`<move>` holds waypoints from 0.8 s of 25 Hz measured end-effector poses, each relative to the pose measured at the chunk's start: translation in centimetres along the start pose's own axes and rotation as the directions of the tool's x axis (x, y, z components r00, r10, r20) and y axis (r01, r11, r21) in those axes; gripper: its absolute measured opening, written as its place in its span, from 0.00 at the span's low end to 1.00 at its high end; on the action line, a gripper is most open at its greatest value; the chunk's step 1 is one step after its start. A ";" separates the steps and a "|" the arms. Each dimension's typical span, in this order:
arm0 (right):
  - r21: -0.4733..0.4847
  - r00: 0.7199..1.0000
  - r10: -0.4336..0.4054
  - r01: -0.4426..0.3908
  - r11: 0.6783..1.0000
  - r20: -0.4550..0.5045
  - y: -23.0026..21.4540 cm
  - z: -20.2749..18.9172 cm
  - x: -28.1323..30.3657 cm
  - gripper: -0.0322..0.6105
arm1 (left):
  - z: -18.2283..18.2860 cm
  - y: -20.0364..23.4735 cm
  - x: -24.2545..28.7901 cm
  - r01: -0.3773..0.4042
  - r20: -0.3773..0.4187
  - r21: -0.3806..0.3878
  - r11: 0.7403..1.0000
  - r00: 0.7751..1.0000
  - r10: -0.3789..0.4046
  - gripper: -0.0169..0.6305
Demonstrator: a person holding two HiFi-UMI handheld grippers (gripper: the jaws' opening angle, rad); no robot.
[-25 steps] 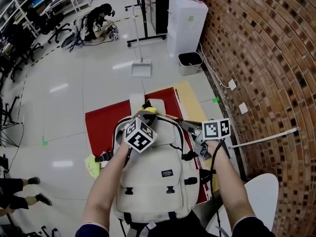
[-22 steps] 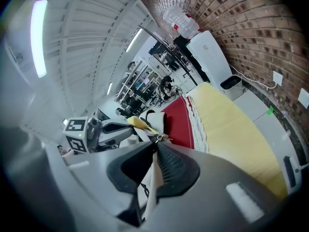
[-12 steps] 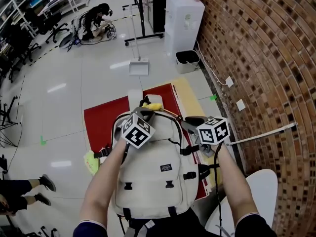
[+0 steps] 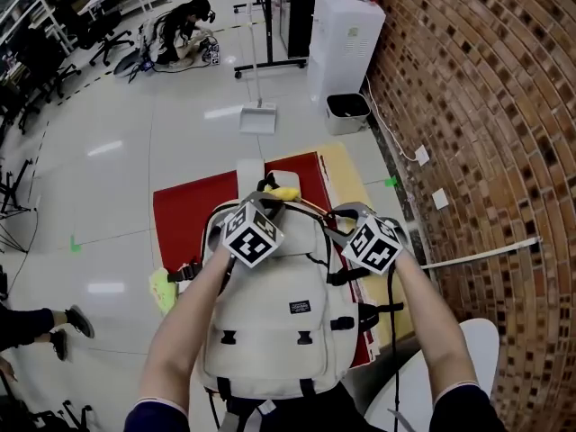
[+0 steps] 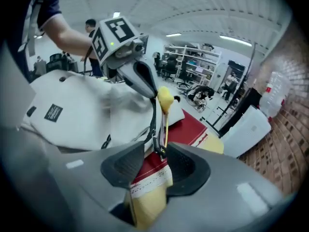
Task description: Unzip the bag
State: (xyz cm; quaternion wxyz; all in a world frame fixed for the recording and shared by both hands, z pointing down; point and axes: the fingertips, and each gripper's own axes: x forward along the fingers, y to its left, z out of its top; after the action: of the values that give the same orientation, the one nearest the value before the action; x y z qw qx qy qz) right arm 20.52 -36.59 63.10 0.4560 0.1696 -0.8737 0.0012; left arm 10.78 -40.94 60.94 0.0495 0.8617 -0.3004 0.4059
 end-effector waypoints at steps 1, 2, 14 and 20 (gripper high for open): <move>-0.050 1.000 0.023 -0.024 0.998 -0.014 0.2 0.0 0.5 0.28 | 0.0 -0.1 0.1 0.000 -0.002 0.001 1.000 1.000 0.000 0.05; -0.091 0.998 0.050 -0.053 0.994 -0.030 0.5 -0.1 0.9 0.27 | -0.1 -0.1 0.1 0.000 -0.003 0.002 1.000 1.000 0.000 0.05; -0.232 0.980 0.173 -0.193 0.953 -0.102 0.9 1.2 -1.4 0.12 | 1.0 1.1 -1.0 -0.048 0.017 -0.016 0.999 0.999 0.048 0.05; -0.195 0.950 0.238 -0.277 0.941 -0.202 3.7 -0.5 -2.2 0.11 | 1.1 1.8 -1.3 -0.085 0.021 -0.047 0.995 0.996 0.086 0.05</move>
State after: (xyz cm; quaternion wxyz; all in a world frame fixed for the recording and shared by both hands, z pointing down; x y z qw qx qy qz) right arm 20.95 -32.41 62.22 0.5432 0.0011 -0.8393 -0.0210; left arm 9.92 -42.12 58.97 0.0484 0.8512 -0.3470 0.3908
